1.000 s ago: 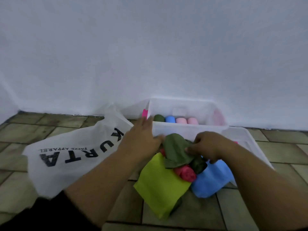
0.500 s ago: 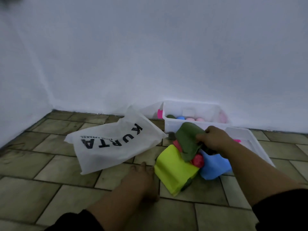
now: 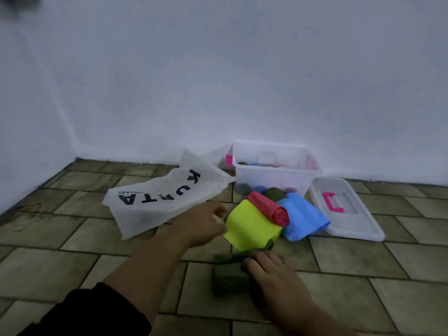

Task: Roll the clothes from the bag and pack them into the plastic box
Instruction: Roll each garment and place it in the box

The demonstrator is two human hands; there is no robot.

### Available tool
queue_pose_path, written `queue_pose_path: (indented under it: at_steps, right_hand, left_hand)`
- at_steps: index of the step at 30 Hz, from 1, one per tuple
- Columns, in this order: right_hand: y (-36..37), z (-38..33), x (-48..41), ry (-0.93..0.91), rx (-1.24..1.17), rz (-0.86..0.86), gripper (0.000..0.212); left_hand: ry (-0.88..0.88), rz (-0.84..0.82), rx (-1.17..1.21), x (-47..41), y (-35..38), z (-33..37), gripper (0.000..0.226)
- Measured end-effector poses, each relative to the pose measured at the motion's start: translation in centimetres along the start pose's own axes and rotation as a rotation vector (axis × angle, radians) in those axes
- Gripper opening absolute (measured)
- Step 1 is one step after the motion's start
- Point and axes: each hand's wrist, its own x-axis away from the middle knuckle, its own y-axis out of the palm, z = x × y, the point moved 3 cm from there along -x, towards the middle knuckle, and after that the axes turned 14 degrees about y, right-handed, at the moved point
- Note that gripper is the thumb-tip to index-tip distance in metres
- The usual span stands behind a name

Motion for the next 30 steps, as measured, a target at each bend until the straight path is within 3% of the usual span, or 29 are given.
queue_pose_path:
  at_steps: [3,5,9,13,15,17,20,22,25,28,30]
  right_hand:
    - [0.4,0.7,0.5,0.082,-0.129,-0.069,0.05]
    - [0.5,1.6,1.2,0.222,-0.264,-0.063,0.059]
    - [0.7,2.4,2.3,0.478,-0.395,-0.063,0.057]
    - [0.1,1.0,2.0,0.566,-0.358,-0.086,0.088]
    - [-0.2,-0.4,1.8,0.59,-0.292,-0.069,0.101]
    - [-0.2,-1.7,1.6,0.636,-0.248,-0.076,0.113]
    - [0.8,-3.2,1.2,0.657,-0.198,-0.128,0.125]
    - [1.3,-3.8,0.5,0.646,-0.179,-0.148,0.125]
    - [1.7,-4.0,-0.5,0.655,-0.154,-0.18,0.116]
    - [1.5,-3.9,-0.7,0.631,-0.125,-0.124,0.087]
    - [1.4,-3.6,-0.1,0.572,-0.112,-0.019,0.072]
  left_hand:
    - [0.111,-0.389,-0.104,1.8,4.6,1.9,0.059]
    - [0.137,-0.471,-0.208,2.9,6.9,1.7,0.06]
    - [0.166,-0.296,-0.192,4.1,8.8,1.0,0.059]
    - [0.093,-0.316,-0.05,3.7,9.1,0.3,0.058]
    - [-0.005,-0.233,0.08,2.8,8.0,-0.2,0.045]
    - [-0.078,-0.103,-0.017,1.9,6.5,-1.2,0.037]
    - [-0.147,-0.221,-0.352,0.9,6.2,-2.4,0.072]
    - [-0.192,-0.266,-0.418,0.2,6.1,-2.5,0.086]
    - [-0.225,-0.302,-0.428,-0.7,6.3,-2.8,0.078]
    - [-0.244,-0.281,-0.464,-0.7,7.2,-3.3,0.064]
    - [-0.247,-0.232,-0.474,-0.8,7.5,-3.6,0.073]
